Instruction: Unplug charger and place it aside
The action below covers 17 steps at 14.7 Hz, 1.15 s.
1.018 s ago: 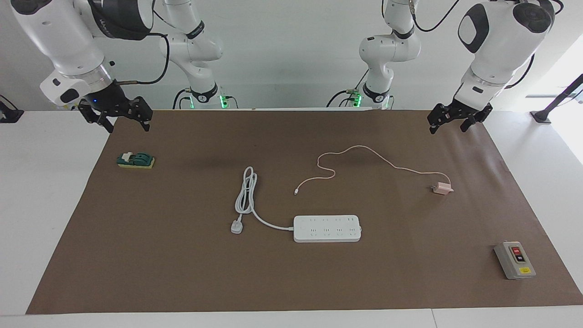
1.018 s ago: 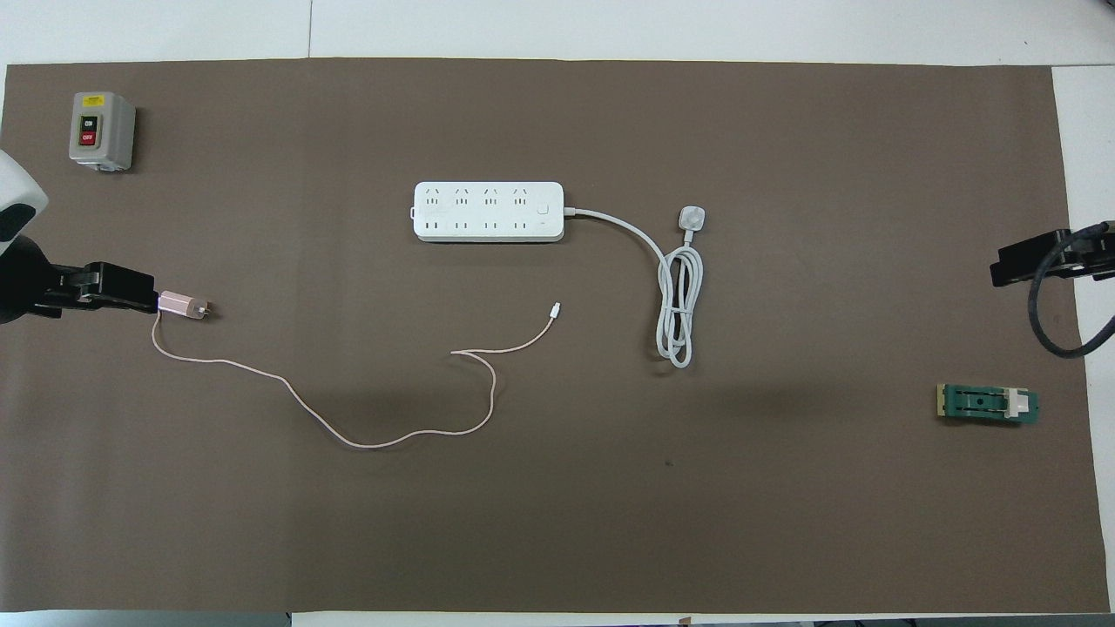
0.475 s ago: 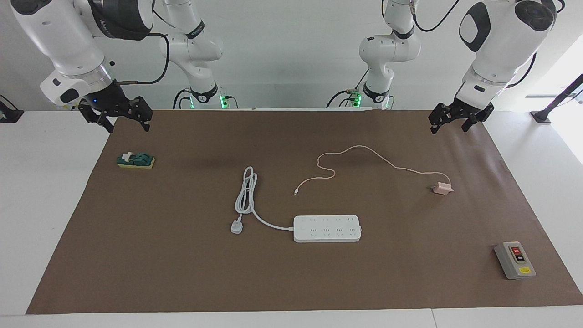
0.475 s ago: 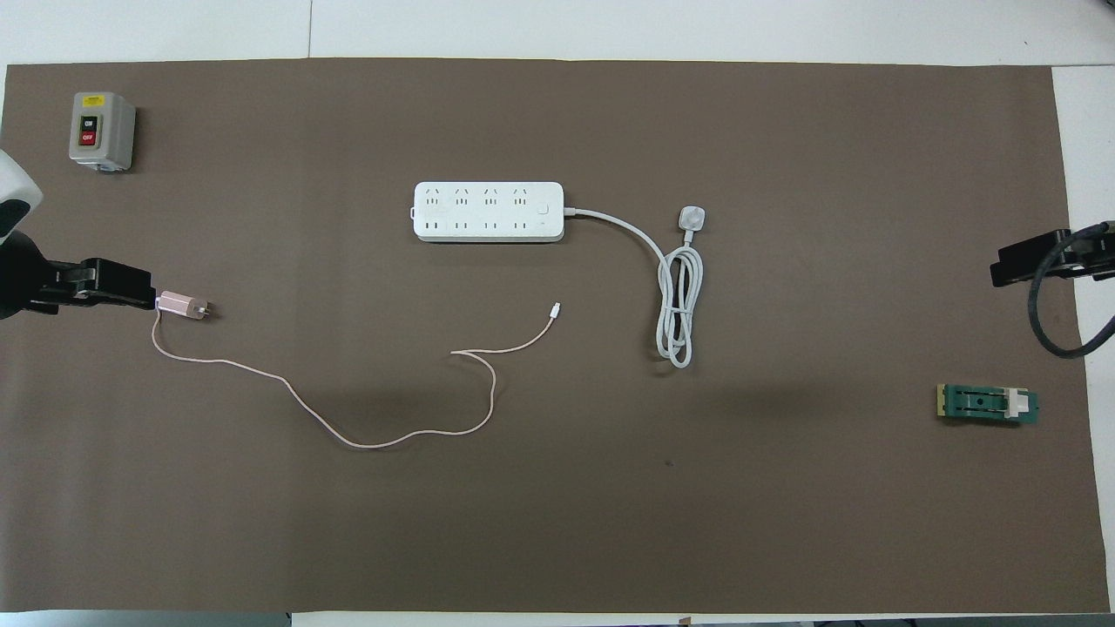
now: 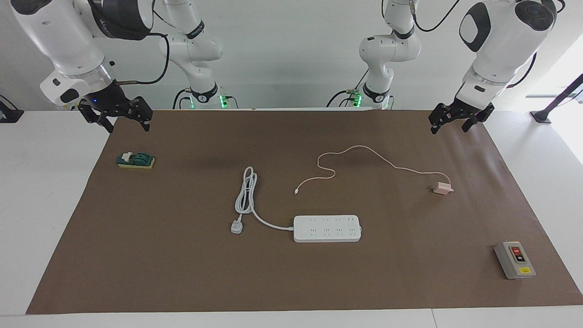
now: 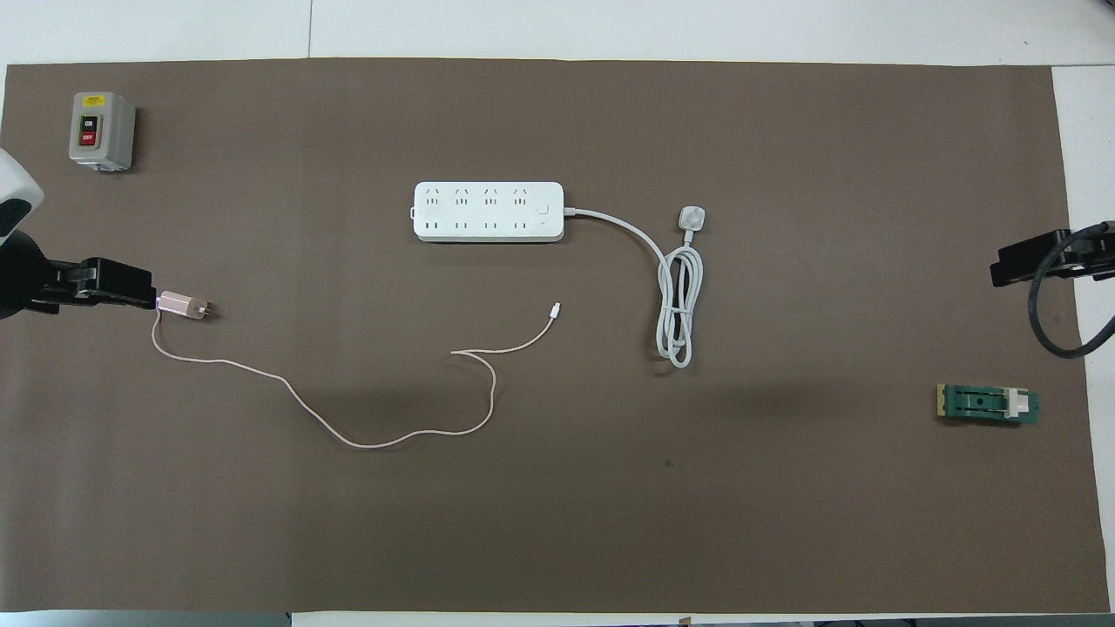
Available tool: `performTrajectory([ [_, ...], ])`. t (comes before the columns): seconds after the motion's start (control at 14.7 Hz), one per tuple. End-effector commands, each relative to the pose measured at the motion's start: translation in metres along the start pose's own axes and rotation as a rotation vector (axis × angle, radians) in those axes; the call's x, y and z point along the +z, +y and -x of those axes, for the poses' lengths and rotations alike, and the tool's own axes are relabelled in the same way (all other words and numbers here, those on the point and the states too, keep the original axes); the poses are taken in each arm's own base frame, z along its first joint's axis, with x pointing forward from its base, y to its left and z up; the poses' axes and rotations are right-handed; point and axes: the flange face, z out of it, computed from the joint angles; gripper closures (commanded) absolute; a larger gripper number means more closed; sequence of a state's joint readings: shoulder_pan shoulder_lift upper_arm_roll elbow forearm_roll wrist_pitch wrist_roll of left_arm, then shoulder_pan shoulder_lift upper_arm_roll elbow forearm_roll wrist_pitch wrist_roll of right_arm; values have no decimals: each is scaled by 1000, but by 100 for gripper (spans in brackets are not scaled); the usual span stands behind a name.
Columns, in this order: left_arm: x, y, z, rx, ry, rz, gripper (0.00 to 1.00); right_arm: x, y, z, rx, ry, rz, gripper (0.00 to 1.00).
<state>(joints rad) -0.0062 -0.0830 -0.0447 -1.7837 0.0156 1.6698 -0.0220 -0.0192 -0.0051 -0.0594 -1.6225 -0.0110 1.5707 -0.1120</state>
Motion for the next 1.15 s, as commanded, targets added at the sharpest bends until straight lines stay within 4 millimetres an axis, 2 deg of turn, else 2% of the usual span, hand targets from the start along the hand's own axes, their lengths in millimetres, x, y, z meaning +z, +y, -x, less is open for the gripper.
performTrajectory([
  [0.0,-2,0,-3,8,-10,-14,0,-1,-1,7,7,-1,16,0],
  [1.09,2,2,-8,6,-15,-11,0,-1,-1,7,7,-1,16,0],
])
